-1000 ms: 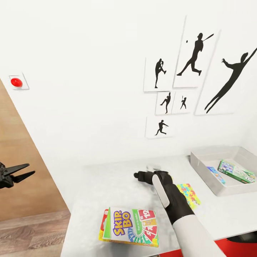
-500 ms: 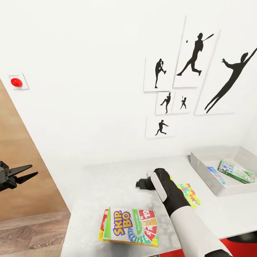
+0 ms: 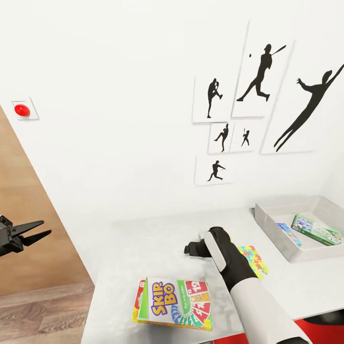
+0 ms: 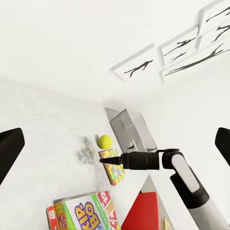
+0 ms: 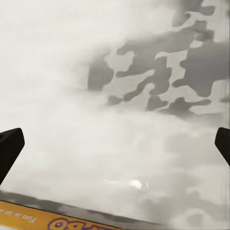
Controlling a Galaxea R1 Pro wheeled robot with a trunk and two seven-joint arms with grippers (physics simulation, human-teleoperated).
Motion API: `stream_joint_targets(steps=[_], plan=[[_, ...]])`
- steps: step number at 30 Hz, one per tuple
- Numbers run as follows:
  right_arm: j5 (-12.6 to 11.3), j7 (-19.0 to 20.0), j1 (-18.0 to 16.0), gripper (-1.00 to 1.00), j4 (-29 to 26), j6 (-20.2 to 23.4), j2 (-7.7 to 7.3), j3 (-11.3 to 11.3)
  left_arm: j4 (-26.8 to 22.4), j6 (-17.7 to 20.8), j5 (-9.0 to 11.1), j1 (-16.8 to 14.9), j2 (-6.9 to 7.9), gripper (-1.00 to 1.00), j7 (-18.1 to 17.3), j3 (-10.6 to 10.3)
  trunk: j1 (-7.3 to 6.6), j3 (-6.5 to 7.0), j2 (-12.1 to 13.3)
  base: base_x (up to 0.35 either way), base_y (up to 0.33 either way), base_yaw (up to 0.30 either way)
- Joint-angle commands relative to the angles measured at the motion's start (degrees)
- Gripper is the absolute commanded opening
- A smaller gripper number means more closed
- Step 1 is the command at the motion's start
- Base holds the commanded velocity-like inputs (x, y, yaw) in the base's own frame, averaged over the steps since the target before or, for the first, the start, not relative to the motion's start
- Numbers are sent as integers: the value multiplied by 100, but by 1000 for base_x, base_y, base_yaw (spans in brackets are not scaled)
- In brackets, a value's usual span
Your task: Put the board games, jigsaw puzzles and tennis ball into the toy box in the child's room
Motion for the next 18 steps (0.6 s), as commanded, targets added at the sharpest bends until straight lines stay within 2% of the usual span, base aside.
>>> stream_joint_targets(steps=[1, 5, 8, 9, 12, 18], plan=[[-66, -59, -5, 100, -3, 14, -18, 5, 0, 40, 25, -4, 3, 100, -1, -4, 1, -8, -6, 0, 0, 0], [-125, -28, -20, 100, 5, 14, -273, -5, -1, 39, 25, -4, 2, 100, 1, -6, 1, -8, -6, 0, 0, 0], [-339, -17, -22, 100, 8, 14, -421, -6, -1, 39, 25, -4, 2, 100, 6, -5, 1, -8, -6, 0, 0, 0], [-493, -18, -23, 100, 4, 14, -481, -6, -1, 39, 25, -4, 2, 100, 7, -3, 1, -8, -6, 0, 0, 0], [-622, -22, -23, 100, -4, 14, -526, 0, -1, 39, 25, -4, 2, 100, 8, -5, 1, -6, -6, 0, 0, -14], [-616, -40, -23, 100, -1, 14, -529, 27, -1, 39, 25, -4, 2, 100, 1, 4, 1, 24, -6, 0, 0, -122]])
